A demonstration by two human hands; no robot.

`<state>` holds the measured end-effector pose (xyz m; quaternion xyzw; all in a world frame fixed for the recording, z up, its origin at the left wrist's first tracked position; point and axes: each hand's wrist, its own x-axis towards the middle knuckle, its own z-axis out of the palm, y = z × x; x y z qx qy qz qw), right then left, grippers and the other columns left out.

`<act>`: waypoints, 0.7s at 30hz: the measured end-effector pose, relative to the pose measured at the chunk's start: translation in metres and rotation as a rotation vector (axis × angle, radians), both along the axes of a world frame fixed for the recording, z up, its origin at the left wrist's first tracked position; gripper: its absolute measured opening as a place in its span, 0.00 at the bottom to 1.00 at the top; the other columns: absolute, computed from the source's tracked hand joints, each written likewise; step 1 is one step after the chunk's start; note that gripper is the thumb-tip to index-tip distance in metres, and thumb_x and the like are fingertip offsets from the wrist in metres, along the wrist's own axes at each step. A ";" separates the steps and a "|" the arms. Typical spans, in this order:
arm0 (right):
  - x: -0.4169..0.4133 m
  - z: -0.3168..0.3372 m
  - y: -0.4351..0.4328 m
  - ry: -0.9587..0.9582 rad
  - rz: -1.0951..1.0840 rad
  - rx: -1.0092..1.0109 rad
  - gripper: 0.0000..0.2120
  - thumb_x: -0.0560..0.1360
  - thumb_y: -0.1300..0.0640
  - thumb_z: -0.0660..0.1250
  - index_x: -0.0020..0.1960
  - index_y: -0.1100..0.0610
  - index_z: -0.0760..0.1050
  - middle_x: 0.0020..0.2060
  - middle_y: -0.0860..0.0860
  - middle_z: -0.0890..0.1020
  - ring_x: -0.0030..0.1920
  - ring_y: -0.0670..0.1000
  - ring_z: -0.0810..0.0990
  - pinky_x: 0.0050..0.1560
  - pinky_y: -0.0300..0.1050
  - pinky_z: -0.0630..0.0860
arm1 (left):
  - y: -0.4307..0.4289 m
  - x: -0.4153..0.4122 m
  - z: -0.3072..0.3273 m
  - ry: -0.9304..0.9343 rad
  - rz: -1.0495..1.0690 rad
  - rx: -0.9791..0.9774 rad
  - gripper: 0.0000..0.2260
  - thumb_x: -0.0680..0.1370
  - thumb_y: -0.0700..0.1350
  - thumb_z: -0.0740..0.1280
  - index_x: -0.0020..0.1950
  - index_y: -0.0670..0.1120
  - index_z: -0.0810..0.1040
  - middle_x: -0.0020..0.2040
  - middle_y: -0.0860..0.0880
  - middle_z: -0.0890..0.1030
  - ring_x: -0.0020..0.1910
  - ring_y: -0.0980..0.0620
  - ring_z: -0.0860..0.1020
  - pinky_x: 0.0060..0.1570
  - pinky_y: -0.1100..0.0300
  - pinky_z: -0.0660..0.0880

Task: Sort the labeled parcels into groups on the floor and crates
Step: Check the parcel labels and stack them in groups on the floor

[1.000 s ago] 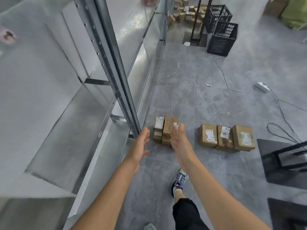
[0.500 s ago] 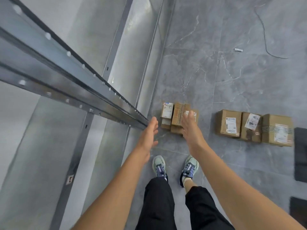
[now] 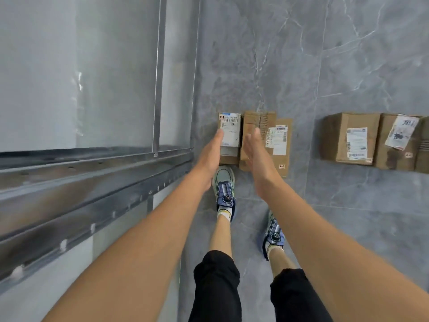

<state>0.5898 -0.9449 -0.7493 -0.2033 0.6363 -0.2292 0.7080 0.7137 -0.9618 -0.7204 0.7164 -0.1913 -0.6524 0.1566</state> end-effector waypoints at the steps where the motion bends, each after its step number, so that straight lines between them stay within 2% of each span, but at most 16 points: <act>1: 0.006 -0.018 -0.007 -0.001 -0.006 0.011 0.35 0.83 0.30 0.46 0.83 0.48 0.59 0.81 0.45 0.64 0.80 0.46 0.61 0.79 0.50 0.56 | -0.010 0.002 -0.018 -0.008 -0.004 -0.002 0.26 0.87 0.60 0.50 0.80 0.48 0.66 0.70 0.56 0.73 0.64 0.60 0.73 0.63 0.59 0.68; 2: 0.010 -0.036 -0.013 0.002 -0.016 0.025 0.35 0.83 0.30 0.46 0.83 0.47 0.60 0.81 0.45 0.63 0.80 0.46 0.61 0.80 0.52 0.56 | -0.020 0.003 -0.035 -0.013 -0.009 0.003 0.25 0.87 0.59 0.49 0.80 0.48 0.66 0.68 0.55 0.74 0.59 0.62 0.73 0.61 0.60 0.68; 3: 0.014 -0.054 -0.019 0.005 -0.031 0.040 0.35 0.83 0.30 0.46 0.83 0.48 0.60 0.81 0.45 0.63 0.80 0.47 0.61 0.80 0.53 0.55 | -0.028 0.005 -0.052 -0.017 -0.020 0.007 0.25 0.87 0.58 0.49 0.79 0.48 0.66 0.71 0.53 0.74 0.61 0.61 0.72 0.64 0.58 0.67; 5: 0.023 -0.084 -0.029 0.011 -0.044 0.063 0.36 0.83 0.30 0.46 0.83 0.49 0.61 0.81 0.47 0.64 0.81 0.48 0.61 0.79 0.52 0.55 | -0.040 0.011 -0.083 -0.022 -0.024 0.015 0.25 0.87 0.59 0.48 0.79 0.48 0.66 0.78 0.49 0.69 0.72 0.55 0.68 0.74 0.51 0.61; 7: 0.030 -0.108 -0.037 0.021 -0.038 0.075 0.38 0.81 0.28 0.46 0.82 0.49 0.63 0.80 0.48 0.67 0.80 0.49 0.62 0.80 0.53 0.57 | -0.049 0.016 -0.107 -0.031 -0.003 0.038 0.25 0.87 0.59 0.49 0.79 0.48 0.67 0.79 0.49 0.68 0.76 0.52 0.66 0.74 0.50 0.59; 9: 0.034 -0.127 -0.044 0.030 -0.036 0.100 0.39 0.80 0.26 0.46 0.82 0.48 0.64 0.80 0.48 0.68 0.80 0.50 0.63 0.81 0.58 0.56 | -0.054 0.019 -0.125 -0.038 0.010 0.051 0.25 0.87 0.59 0.49 0.78 0.48 0.69 0.78 0.49 0.70 0.75 0.53 0.66 0.71 0.52 0.61; 11: 0.034 -0.143 -0.051 0.030 -0.041 0.115 0.38 0.80 0.26 0.45 0.81 0.47 0.65 0.79 0.48 0.68 0.80 0.51 0.63 0.80 0.56 0.56 | -0.059 0.020 -0.140 -0.030 0.015 0.061 0.25 0.87 0.59 0.50 0.78 0.48 0.69 0.78 0.49 0.70 0.75 0.53 0.67 0.72 0.52 0.60; 13: 0.033 -0.156 -0.054 0.018 -0.057 0.121 0.35 0.83 0.29 0.44 0.80 0.48 0.67 0.77 0.48 0.71 0.78 0.50 0.66 0.78 0.52 0.58 | -0.062 0.019 -0.152 -0.012 0.006 0.055 0.25 0.87 0.59 0.50 0.79 0.48 0.68 0.78 0.49 0.69 0.70 0.57 0.68 0.68 0.55 0.61; 15: 0.033 -0.167 -0.058 0.024 -0.063 0.101 0.34 0.83 0.29 0.46 0.78 0.48 0.70 0.72 0.47 0.77 0.73 0.47 0.73 0.76 0.51 0.64 | -0.063 0.018 -0.164 0.008 -0.003 0.041 0.24 0.87 0.59 0.49 0.78 0.49 0.69 0.76 0.51 0.72 0.59 0.61 0.69 0.61 0.58 0.60; 17: 0.035 -0.175 -0.060 0.045 -0.066 0.099 0.33 0.82 0.29 0.47 0.75 0.46 0.74 0.62 0.43 0.83 0.64 0.44 0.79 0.69 0.49 0.72 | -0.063 0.019 -0.175 0.020 -0.015 0.032 0.23 0.87 0.58 0.48 0.77 0.51 0.70 0.69 0.55 0.74 0.48 0.66 0.70 0.58 0.62 0.61; 18: 0.036 -0.178 -0.061 0.052 -0.066 0.101 0.33 0.82 0.28 0.48 0.73 0.45 0.76 0.61 0.43 0.84 0.63 0.44 0.81 0.67 0.50 0.74 | -0.064 0.020 -0.180 0.017 -0.014 0.039 0.23 0.87 0.59 0.48 0.76 0.52 0.71 0.65 0.56 0.74 0.45 0.68 0.70 0.56 0.63 0.63; 21: 0.039 -0.186 -0.065 0.076 -0.070 0.119 0.33 0.79 0.26 0.49 0.71 0.43 0.78 0.64 0.44 0.84 0.65 0.48 0.81 0.70 0.57 0.75 | -0.064 0.026 -0.194 0.004 -0.019 0.060 0.24 0.87 0.61 0.48 0.74 0.53 0.74 0.65 0.55 0.76 0.47 0.66 0.71 0.45 0.66 0.65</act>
